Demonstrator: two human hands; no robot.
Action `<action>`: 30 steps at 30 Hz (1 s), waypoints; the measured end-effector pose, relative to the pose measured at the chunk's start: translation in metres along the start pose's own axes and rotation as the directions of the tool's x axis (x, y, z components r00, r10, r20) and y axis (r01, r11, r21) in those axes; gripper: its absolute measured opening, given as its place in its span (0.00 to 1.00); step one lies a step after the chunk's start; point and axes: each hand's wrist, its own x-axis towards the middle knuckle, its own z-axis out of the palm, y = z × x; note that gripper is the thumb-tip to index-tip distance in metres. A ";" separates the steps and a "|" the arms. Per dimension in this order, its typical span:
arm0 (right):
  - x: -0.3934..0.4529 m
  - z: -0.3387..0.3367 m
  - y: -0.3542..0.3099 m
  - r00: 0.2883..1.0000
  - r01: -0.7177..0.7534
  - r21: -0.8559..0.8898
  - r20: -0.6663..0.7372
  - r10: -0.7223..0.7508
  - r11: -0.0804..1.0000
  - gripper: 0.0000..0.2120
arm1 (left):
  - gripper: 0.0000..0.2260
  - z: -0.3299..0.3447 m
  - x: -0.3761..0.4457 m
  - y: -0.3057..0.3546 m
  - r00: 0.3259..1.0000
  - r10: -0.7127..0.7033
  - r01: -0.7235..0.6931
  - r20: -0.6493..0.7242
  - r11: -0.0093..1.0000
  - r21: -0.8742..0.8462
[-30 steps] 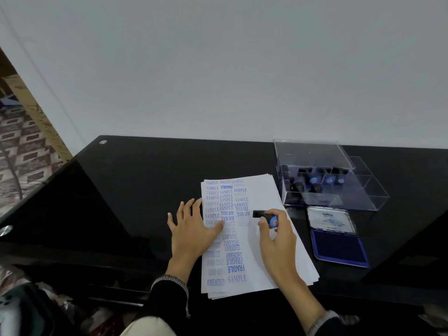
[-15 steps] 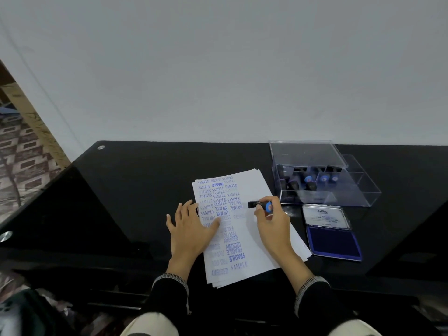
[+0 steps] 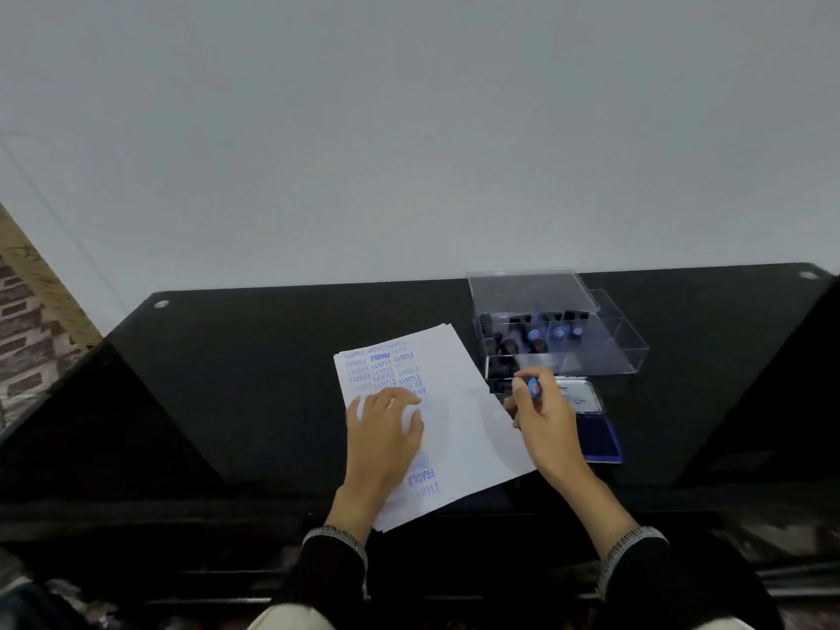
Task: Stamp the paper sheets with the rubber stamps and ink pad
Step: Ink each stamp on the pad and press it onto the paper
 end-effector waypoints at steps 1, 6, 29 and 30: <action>0.000 -0.009 0.000 1.000 0.009 -0.027 -0.023 -0.009 1.000 0.07 | 0.08 0.005 0.002 0.016 0.999 0.039 -0.038 0.002 0.997 -0.066; 0.003 -0.062 0.010 0.993 -0.066 -0.161 -0.110 0.049 0.985 0.14 | 0.18 0.034 0.007 0.083 0.957 0.223 -0.174 0.185 0.953 -0.250; 0.012 -0.074 0.013 0.929 0.221 -0.590 0.371 0.018 0.776 0.04 | 0.31 0.067 -0.002 0.088 0.880 0.265 -0.207 0.393 0.961 -0.183; 0.012 -0.073 0.013 0.924 0.233 -0.599 0.383 0.018 0.766 0.04 | 0.31 0.067 -0.002 0.088 0.878 0.263 -0.203 0.399 0.961 -0.187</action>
